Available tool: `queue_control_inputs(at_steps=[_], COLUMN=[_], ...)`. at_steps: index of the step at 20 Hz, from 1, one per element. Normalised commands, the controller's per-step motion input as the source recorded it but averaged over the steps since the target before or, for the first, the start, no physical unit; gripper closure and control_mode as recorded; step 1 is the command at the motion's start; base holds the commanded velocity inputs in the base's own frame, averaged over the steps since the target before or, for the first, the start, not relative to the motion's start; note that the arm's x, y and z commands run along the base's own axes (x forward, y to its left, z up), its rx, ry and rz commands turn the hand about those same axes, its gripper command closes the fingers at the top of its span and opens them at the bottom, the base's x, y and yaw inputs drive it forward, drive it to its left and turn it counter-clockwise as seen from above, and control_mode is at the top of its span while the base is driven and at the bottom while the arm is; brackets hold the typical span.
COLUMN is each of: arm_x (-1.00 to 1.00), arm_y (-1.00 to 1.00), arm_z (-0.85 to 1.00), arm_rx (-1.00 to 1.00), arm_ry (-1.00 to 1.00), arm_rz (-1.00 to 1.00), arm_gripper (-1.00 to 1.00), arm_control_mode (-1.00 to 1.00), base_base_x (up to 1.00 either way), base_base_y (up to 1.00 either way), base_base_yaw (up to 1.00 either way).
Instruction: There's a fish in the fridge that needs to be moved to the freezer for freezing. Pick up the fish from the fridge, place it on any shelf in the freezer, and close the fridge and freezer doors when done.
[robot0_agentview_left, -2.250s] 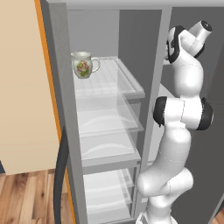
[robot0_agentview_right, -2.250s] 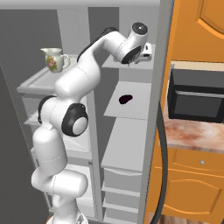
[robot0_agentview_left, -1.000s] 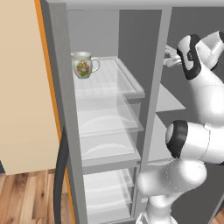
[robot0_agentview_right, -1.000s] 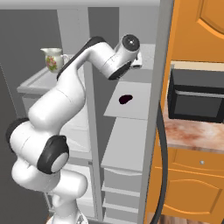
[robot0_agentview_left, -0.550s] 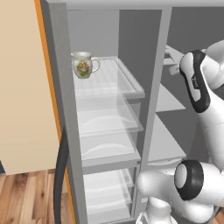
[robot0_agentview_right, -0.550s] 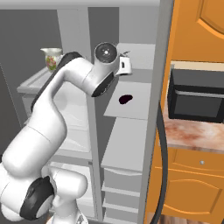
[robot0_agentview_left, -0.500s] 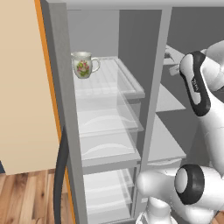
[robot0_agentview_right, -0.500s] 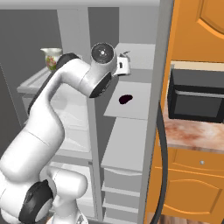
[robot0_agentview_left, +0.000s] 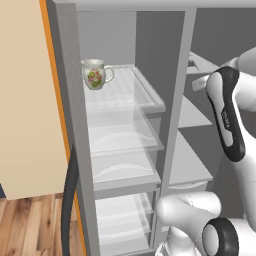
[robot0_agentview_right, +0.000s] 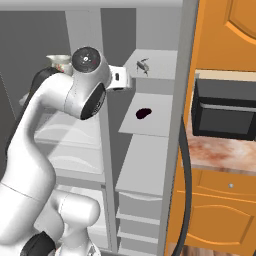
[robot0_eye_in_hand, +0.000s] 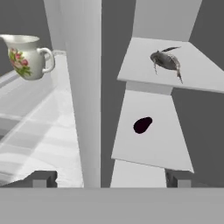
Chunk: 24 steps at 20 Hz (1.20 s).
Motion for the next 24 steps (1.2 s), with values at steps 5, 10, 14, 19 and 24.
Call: queue_control_inputs(at_steps=[5, 10, 14, 19, 24], arm_x=[-0.40, -0.13, -0.28, -0.35, -0.68], arm_y=[0.41, 0.61, 0.00, 0.00, 0.07], arm_z=[0.00, -0.06, 0.00, -0.03, -0.05], arm_rx=[0.00, -0.03, 0.00, 0.01, 0.00], arm_ry=[0.01, 0.03, 0.00, 0.00, -0.02], arm_rz=[0.00, -0.07, 0.00, 0.00, -0.03], arm_gripper=[-1.00, -1.00, -1.00, -1.00, -1.00], arm_control_mode=[-1.00, -1.00, -1.00, -1.00, -1.00], base_base_x=[0.00, 0.00, 0.00, 0.00, 0.00], base_base_y=[0.00, 0.00, 0.00, 0.00, 0.00], base_base_yaw=[0.00, 0.00, 0.00, 0.00, 0.00])
